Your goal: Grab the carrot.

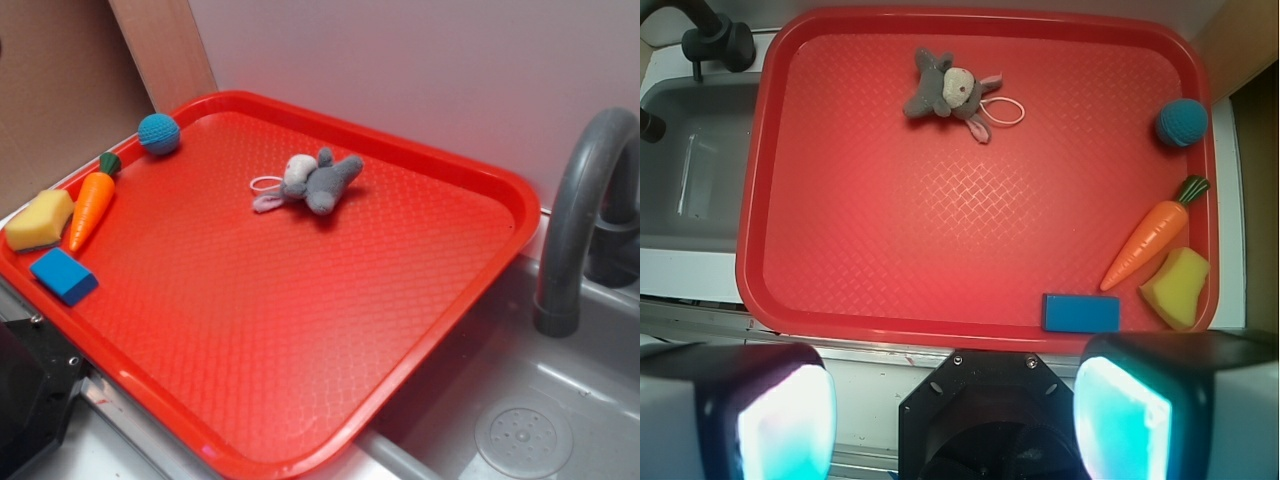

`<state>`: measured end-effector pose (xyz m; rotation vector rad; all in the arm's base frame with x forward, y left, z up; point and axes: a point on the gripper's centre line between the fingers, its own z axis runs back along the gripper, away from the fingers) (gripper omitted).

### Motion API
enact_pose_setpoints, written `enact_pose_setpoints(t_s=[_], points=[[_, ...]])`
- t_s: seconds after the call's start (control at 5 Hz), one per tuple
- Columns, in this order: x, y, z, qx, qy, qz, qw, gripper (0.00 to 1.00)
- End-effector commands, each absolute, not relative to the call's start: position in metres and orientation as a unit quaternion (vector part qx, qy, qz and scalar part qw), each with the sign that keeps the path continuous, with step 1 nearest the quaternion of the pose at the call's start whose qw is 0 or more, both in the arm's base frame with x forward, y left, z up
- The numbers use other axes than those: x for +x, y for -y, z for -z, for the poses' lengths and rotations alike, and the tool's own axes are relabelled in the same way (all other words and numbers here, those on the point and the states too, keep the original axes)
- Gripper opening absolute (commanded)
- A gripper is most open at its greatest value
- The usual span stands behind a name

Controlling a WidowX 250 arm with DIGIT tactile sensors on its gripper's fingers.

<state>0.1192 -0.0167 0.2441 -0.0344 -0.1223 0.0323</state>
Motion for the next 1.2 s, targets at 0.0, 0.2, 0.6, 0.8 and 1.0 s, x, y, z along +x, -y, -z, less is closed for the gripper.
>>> enact_pose_setpoints(t_s=[0.0, 0.2, 0.6, 0.8, 1.0], points=[[0.119, 0.017, -0.244, -0.017, 0.061, -0.016, 0.998, 1.00], [0.128, 0.017, -0.240, -0.013, 0.059, -0.032, 0.998, 1.00], [0.174, -0.021, -0.220, -0.002, 0.020, -0.147, 0.989, 1.00], [0.194, -0.070, -0.183, 0.005, -0.008, -0.269, 0.963, 1.00], [0.191, -0.092, -0.165, 0.041, -0.011, -0.347, 0.937, 1.00]])
